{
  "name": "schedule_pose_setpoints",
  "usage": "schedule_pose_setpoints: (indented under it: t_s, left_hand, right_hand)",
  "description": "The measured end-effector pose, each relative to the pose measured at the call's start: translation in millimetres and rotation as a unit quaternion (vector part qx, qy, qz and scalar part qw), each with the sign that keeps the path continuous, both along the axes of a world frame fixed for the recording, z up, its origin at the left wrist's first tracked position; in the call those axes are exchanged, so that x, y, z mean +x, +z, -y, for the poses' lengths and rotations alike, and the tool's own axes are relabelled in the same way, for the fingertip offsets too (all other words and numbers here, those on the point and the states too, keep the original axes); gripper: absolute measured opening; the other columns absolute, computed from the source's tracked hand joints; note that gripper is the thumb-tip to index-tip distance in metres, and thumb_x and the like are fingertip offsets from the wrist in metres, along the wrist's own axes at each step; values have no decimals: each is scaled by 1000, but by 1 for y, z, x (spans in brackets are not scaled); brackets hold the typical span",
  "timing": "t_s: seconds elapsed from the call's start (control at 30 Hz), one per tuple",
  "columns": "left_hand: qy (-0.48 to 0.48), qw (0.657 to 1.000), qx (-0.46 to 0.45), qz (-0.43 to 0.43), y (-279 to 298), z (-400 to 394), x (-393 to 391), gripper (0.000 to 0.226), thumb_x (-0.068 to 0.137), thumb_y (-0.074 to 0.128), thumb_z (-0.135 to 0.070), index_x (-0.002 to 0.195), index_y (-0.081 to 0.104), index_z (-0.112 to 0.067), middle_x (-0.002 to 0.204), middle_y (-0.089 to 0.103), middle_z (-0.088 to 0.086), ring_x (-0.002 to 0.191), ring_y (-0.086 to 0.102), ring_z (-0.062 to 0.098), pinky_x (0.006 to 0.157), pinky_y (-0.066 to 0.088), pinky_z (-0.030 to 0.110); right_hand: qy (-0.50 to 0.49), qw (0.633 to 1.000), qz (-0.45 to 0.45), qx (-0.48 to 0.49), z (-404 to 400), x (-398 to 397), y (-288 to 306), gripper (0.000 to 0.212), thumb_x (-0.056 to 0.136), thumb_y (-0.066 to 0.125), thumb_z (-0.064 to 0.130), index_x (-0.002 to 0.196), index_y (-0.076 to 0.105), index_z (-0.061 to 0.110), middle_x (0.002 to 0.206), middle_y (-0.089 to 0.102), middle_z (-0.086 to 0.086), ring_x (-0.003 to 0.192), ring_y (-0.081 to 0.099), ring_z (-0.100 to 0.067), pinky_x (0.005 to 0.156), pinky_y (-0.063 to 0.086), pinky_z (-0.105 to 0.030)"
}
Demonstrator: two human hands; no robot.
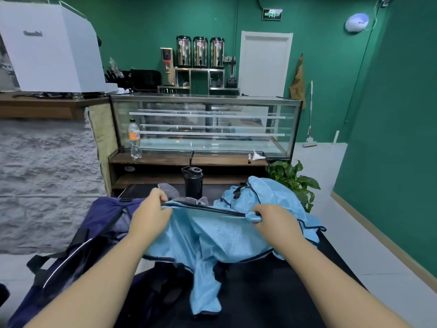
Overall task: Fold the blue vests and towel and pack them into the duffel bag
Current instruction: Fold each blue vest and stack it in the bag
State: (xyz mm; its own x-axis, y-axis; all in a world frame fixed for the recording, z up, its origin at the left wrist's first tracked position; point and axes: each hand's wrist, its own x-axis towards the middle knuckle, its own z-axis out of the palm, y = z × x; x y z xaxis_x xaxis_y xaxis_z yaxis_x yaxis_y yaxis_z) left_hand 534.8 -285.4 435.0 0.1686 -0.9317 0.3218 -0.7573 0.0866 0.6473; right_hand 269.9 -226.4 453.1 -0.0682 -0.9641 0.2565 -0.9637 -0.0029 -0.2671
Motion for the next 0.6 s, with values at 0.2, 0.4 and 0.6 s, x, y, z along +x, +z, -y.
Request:
schedule_pose_setpoints:
  t_s: [0.2,0.4,0.6]
  left_hand:
    - [-51,996,71,-29,6,0,-1,24,77,68,-20,63,50,-14,54,52,-2,52,51,18,55,37,28]
    - [-236,944,98,-210,32,-27,-25,14,66,76,-18,70,63,-14,66,63,-2,60,54,9,60,42,24]
    - [-354,906,91,-213,41,-58,-38,37,67,61,-11,100,70,-22,101,73,3,92,66,16,86,50,34]
  right_hand:
    - [-4,994,107,15,-3,-8,-2,6,88,60,30,85,55,27,75,54,10,78,56,-18,58,39,-26]
    - [107,935,338,9,-25,21,19,18,80,74,38,83,59,29,77,53,15,68,49,1,59,35,-12]
    - [207,899,386,-16,-38,48,25,32,78,78,15,102,63,29,95,61,21,88,52,20,77,35,1]
